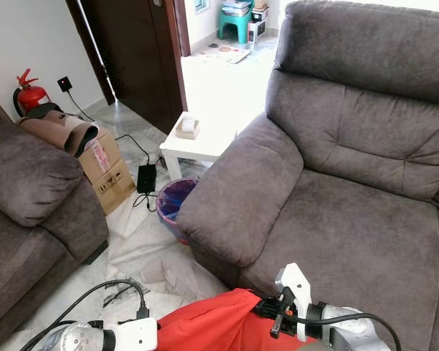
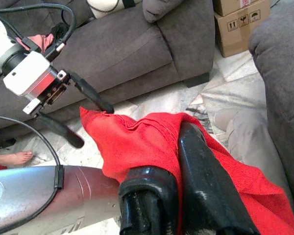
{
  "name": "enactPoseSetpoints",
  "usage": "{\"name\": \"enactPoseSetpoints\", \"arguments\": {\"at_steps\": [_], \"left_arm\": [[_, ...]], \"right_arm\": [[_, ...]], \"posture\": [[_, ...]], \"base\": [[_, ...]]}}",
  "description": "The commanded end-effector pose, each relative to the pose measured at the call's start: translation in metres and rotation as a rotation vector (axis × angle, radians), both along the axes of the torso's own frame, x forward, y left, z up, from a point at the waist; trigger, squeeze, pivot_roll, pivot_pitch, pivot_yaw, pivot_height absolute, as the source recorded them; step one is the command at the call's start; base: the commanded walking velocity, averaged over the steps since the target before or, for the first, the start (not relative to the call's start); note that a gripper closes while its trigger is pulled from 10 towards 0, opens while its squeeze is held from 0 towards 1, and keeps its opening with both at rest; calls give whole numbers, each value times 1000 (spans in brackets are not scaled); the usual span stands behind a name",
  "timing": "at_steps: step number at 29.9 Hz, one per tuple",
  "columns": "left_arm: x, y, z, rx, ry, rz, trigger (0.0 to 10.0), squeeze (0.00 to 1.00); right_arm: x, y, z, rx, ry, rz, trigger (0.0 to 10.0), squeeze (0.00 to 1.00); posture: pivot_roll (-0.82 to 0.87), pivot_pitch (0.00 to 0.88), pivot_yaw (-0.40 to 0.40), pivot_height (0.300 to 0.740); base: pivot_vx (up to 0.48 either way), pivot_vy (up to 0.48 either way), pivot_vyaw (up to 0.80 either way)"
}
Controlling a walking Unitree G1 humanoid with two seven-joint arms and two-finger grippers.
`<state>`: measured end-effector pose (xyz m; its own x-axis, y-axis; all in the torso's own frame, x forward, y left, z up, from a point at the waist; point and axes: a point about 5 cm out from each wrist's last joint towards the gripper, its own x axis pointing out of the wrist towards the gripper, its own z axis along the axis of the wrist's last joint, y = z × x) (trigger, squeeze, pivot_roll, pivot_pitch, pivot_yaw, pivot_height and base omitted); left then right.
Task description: Move the pillow to the sofa from floor
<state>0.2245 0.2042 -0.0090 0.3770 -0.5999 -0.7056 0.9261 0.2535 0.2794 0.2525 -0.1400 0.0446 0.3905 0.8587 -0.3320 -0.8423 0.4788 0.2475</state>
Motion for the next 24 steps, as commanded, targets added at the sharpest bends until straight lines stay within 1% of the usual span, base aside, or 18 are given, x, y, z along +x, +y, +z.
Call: {"name": "enactPoseSetpoints", "arguments": {"at_steps": [1,8,11,14,17,21,24], "left_arm": [[-5,13,-4,19,-1,63,10000,0],[-11,17,-11,44,-9,79,10000,0],[-18,19,-18,40,21,117,10000,0],[-23,19,-22,46,42,116,10000,0],[-31,19,-29,70,69,117,10000,0],[-34,21,-32,92,67,114,10000,0],[-33,22,-32,108,55,113,10000,0]], "right_arm": [[7,11,24,81,-101,54,10000,0],[5,10,27,87,-95,73,10000,0],[-1,8,34,118,-92,121,10000,0],[-3,5,36,122,-90,131,10000,0],[-8,1,38,114,-77,172,10000,0],[-12,-1,44,132,-63,197,10000,0],[-16,0,43,137,-38,231,10000,0]], "posture": [[-20,107,65,740],[-24,113,55,740],[-36,118,47,740],[-44,121,43,740],[-52,123,36,740],[-56,126,27,740],[-54,123,19,740]], "base": [[0,0,0],[0,0,0],[0,0,0],[0,0,0],[0,0,0],[0,0,0],[0,0,0]]}}
